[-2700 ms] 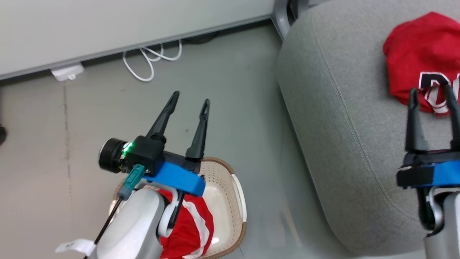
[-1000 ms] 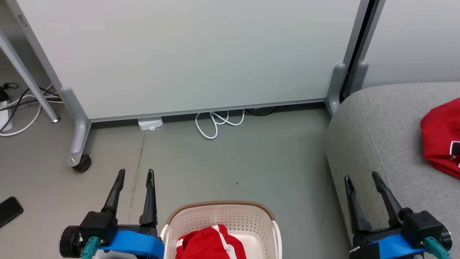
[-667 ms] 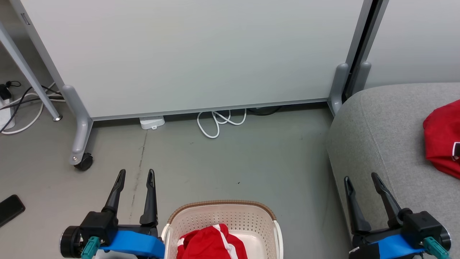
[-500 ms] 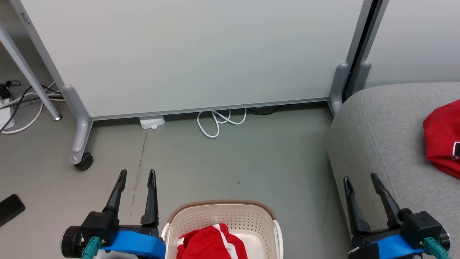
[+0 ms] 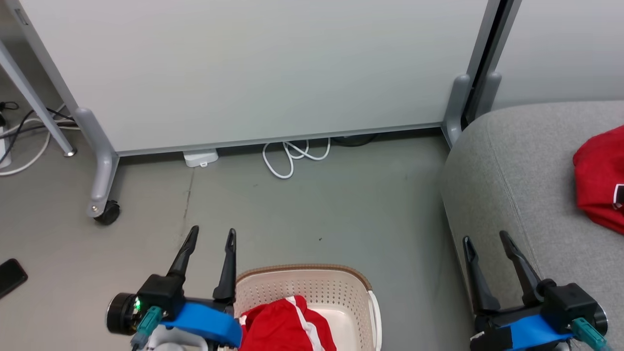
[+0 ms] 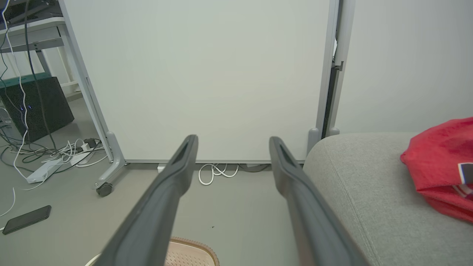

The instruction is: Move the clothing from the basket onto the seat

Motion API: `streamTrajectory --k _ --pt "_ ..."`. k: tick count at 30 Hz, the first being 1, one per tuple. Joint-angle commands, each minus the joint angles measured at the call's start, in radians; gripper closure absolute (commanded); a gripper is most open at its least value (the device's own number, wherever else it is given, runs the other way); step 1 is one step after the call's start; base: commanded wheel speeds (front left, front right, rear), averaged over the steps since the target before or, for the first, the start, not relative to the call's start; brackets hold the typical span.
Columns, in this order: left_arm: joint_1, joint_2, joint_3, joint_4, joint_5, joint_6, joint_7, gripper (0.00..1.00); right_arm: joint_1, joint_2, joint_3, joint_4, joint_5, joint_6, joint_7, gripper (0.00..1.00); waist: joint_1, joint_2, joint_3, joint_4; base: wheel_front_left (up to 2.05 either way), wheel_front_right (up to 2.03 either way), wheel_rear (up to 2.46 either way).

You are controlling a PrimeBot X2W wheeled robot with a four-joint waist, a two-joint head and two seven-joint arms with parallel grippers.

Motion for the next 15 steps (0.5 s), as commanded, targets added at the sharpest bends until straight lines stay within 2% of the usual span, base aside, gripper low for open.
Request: streamTrajectory --k 1,9,15 --pt "-0.028 0.000 -0.007 0.012 0.002 -0.008 -0.004 0.00 -0.020 0.002 0.000 -0.006 0.001 0.000 -0.001 0.00 0.0000 -0.0001 0.015 -0.008 0.00 0.00 0.00" --pt "-0.154 0.008 -0.091 0.139 0.026 -0.016 -0.004 0.00 -0.089 0.002 0.004 -0.030 -0.017 0.000 0.000 0.00 0.0000 -0.0001 0.131 -0.056 0.00 0.00 0.00" --pt "-0.267 0.041 -0.208 0.257 0.018 -0.015 -0.004 0.00 -0.165 -0.011 0.015 -0.051 -0.012 0.000 0.000 0.00 0.0000 -0.0001 0.244 -0.102 0.00 0.00 0.00"
